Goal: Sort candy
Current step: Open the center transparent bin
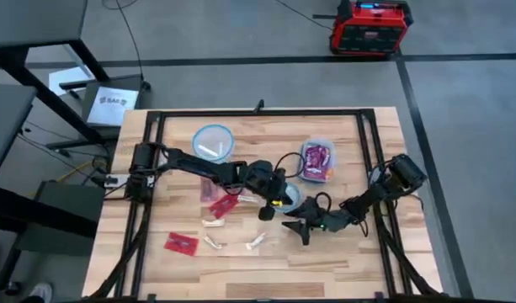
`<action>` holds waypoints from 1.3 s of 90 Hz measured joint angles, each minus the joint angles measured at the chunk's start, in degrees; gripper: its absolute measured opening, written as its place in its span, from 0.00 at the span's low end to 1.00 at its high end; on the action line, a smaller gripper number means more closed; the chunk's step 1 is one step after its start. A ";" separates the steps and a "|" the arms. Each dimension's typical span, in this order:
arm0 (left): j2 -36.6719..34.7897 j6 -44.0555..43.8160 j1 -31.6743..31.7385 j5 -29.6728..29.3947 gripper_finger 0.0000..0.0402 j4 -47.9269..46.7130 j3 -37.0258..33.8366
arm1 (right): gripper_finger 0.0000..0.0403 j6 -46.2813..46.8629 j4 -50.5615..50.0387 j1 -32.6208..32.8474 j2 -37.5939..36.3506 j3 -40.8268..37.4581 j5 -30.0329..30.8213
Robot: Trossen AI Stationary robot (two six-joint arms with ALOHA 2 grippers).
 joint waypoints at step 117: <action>3.96 -1.02 -0.25 2.13 0.03 -0.06 -0.14 | 0.43 -45.48 1.86 1.40 -0.26 3.80 -1.73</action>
